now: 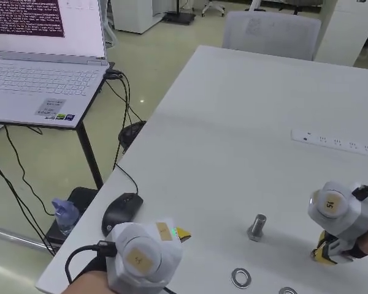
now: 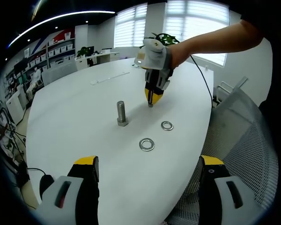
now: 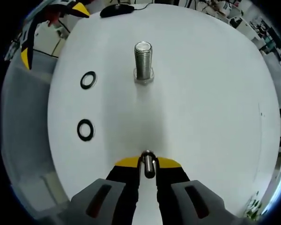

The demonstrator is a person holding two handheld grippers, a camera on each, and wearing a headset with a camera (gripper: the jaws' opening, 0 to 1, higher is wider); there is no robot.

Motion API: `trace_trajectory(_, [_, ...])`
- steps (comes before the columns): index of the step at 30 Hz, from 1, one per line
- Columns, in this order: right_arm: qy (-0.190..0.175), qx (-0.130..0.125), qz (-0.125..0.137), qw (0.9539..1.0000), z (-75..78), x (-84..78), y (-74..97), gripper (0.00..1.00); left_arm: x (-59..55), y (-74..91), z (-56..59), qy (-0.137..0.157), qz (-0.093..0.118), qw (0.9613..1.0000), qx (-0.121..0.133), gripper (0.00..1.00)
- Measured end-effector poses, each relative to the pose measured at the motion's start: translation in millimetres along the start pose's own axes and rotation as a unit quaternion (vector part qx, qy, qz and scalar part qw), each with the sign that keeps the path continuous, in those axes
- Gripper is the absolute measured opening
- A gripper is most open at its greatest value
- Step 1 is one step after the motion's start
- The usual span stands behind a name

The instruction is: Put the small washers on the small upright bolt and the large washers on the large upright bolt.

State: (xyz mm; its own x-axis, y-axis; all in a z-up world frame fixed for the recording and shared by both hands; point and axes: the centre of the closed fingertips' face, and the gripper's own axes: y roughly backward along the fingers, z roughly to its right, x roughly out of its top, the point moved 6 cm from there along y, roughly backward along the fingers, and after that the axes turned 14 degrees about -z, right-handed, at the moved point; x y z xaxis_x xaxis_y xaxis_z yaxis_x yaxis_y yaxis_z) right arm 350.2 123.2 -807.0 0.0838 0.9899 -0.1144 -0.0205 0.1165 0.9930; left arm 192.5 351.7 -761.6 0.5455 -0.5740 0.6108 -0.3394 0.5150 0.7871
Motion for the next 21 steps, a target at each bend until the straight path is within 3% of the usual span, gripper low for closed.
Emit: trace_trajectory(21, [0.0, 0.007, 0.029, 0.9996, 4.4, 2.8, 10.7, 0.33, 0.5, 3.1, 2.9, 0.002, 0.006, 1.0, 0.004, 0.88])
